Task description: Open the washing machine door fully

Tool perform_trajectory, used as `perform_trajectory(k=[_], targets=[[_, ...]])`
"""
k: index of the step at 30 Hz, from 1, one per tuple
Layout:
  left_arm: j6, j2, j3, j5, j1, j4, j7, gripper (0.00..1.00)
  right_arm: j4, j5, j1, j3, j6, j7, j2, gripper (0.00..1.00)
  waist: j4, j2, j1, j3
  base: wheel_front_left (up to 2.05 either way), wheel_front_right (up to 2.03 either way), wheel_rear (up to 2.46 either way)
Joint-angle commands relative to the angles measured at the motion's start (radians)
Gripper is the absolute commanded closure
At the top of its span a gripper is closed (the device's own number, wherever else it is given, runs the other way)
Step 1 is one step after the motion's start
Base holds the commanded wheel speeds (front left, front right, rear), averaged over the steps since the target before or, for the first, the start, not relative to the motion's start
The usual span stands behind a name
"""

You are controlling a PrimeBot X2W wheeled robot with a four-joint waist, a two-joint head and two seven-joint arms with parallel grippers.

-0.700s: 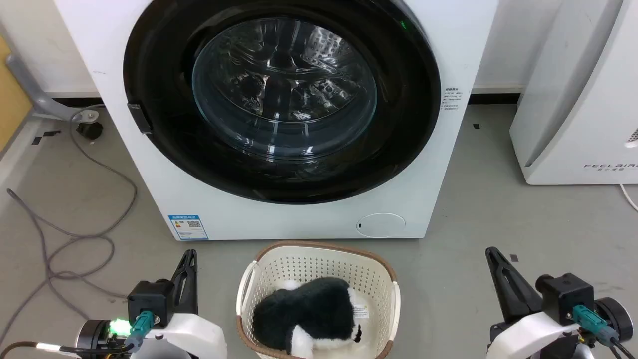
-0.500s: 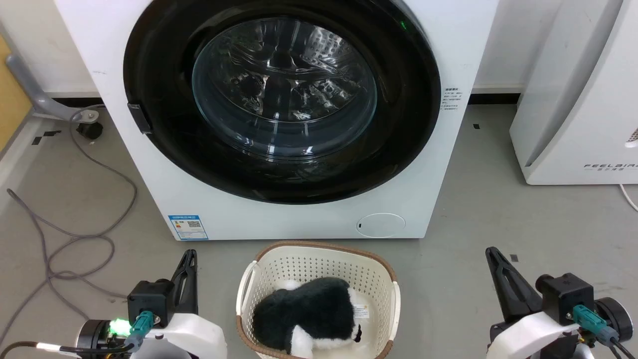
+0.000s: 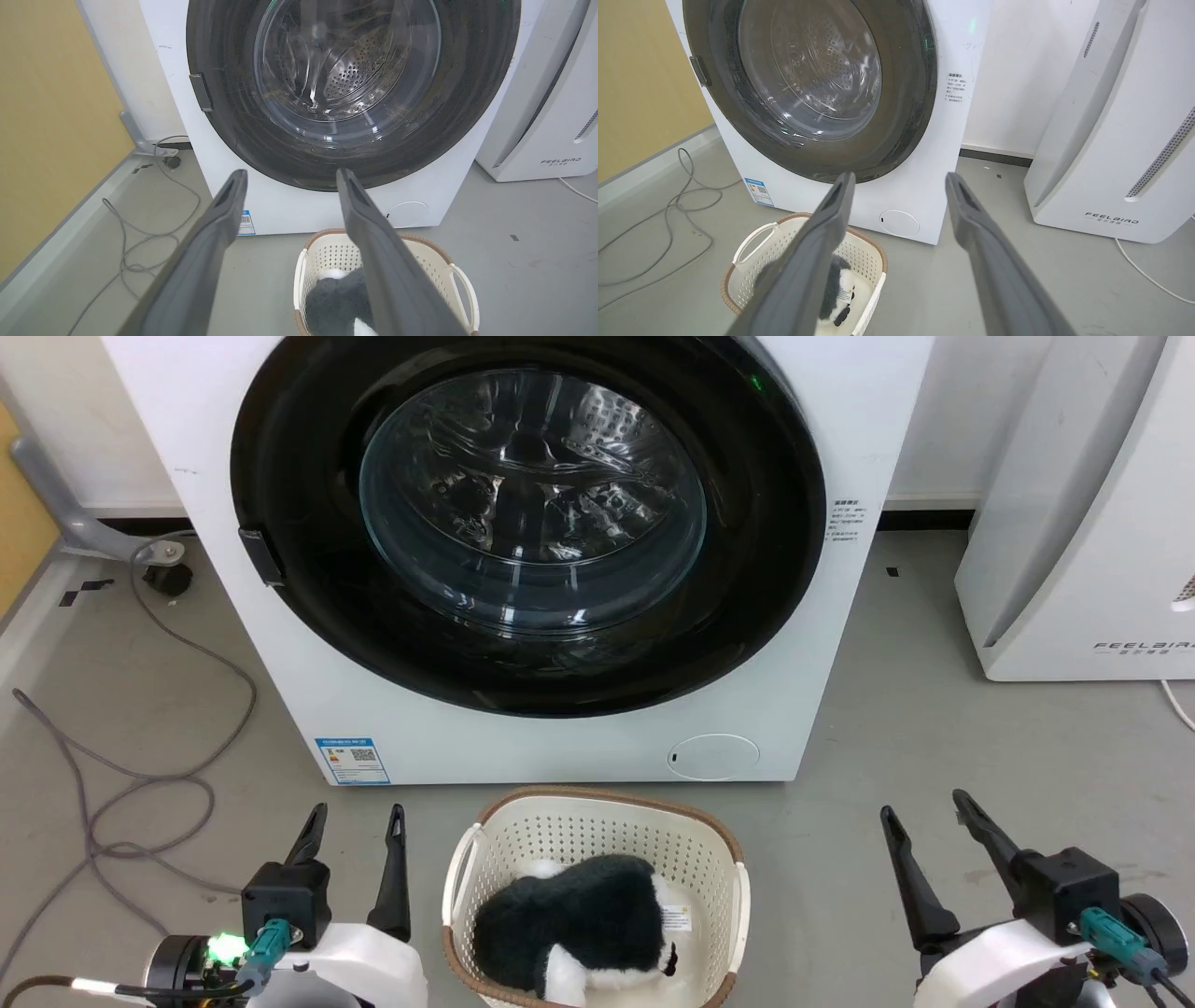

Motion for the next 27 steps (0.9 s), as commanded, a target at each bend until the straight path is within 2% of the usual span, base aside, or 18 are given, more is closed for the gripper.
perform_trajectory(k=[1, 11, 12, 19, 27], targets=[[0.008, 0.0, -0.001, -0.003, -0.003, 0.0, -0.011, 0.0, -0.002, 0.015, -0.001, -0.005, 0.0, -0.01, 0.0, 0.0, 0.0, 0.0, 0.0, 0.001, 0.0, 0.0, 0.0], [0.025, 0.0, -0.008, -0.009, -0.01, -0.006, -0.032, 0.0, -0.013, 0.09, -0.003, -0.017, 0.0, -0.031, 0.0, 0.0, 0.001, 0.0, 0.0, 0.005, 0.0, 0.0, 0.0], [0.031, 0.0, -0.01, -0.011, -0.012, -0.007, -0.038, 0.0, -0.015, 0.113, -0.005, -0.017, 0.0, -0.037, 0.0, 1.0, 0.002, 0.0, 0.0, 0.006, 0.0, 0.0, 0.0], [0.043, 0.0, -0.013, -0.017, -0.016, -0.012, -0.053, 0.0, -0.003, 0.248, -0.016, -0.035, 0.0, -0.052, 0.0, 1.0, 0.002, 0.0, 0.0, 0.01, 0.0, 0.0, 0.0], [0.055, 0.0, -0.016, -0.026, -0.027, -0.019, -0.069, 0.0, 0.048, 0.544, -0.063, -0.073, 0.0, -0.061, 0.0, 1.0, 0.005, 0.0, 0.0, 0.026, 0.0, 0.0, 0.0]])
